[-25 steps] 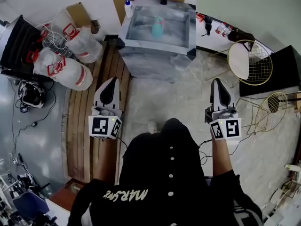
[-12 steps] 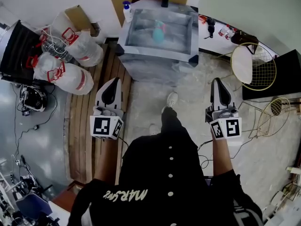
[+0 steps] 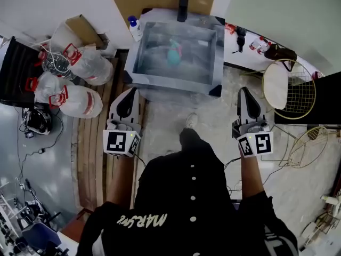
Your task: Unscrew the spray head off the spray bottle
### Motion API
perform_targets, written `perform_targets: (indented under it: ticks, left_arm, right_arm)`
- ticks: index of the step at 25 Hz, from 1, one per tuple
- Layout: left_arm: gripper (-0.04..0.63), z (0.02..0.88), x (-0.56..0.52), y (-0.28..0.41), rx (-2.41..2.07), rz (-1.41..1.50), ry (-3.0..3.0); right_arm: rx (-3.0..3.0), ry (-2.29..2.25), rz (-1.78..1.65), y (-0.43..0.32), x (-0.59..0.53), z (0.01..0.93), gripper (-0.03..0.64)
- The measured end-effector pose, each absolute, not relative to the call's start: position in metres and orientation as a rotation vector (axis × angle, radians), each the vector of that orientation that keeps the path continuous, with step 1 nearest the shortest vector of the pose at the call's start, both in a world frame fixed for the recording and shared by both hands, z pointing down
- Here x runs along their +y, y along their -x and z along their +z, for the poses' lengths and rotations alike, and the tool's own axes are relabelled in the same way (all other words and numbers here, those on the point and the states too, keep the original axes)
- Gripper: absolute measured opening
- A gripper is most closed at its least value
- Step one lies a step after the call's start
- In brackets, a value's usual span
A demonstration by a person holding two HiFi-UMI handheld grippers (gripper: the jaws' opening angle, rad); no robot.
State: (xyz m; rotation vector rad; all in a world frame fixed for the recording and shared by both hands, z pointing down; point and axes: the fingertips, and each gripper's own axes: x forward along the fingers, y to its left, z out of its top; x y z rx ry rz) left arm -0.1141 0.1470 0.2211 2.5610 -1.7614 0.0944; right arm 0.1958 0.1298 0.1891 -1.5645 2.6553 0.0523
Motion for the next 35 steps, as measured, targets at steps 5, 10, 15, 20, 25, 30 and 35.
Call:
perform_targets:
  ticks: [5, 10, 15, 20, 25, 30, 35]
  left_arm:
    - [0.025, 0.215, 0.086, 0.097, -1.788, 0.096, -2.548]
    - [0.025, 0.217, 0.04, 0.079, -1.816, 0.151, -2.508]
    - [0.026, 0.221, 0.011, 0.064, -1.815, 0.189, -2.506]
    - [0.026, 0.241, -0.006, 0.061, -1.742, 0.285, -2.528]
    - [0.026, 0.277, -0.031, 0.061, -1.549, 0.49, -2.624]
    - [0.028, 0.326, -0.061, 0.057, -1.272, 0.692, -2.717]
    - [0.034, 0.378, -0.094, 0.052, -0.985, 0.787, -2.771]
  right_arm:
    - [2.694, 1.497, 0.035, -0.202, 0.057, 0.183, 0.014]
    - [2.741, 1.411, -0.005, -0.207, -0.001, 0.188, 0.014]
    - [2.812, 1.315, -0.056, -0.202, -0.042, 0.202, 0.015]
    - [2.882, 1.247, -0.103, -0.186, -0.063, 0.224, 0.023]
    - [3.003, 1.173, -0.113, -0.161, -0.079, 0.243, 0.043]
    - [3.14, 1.111, -0.108, -0.127, -0.097, 0.266, 0.075]
    - [3.264, 1.041, -0.165, -0.089, -0.123, 0.299, 0.141]
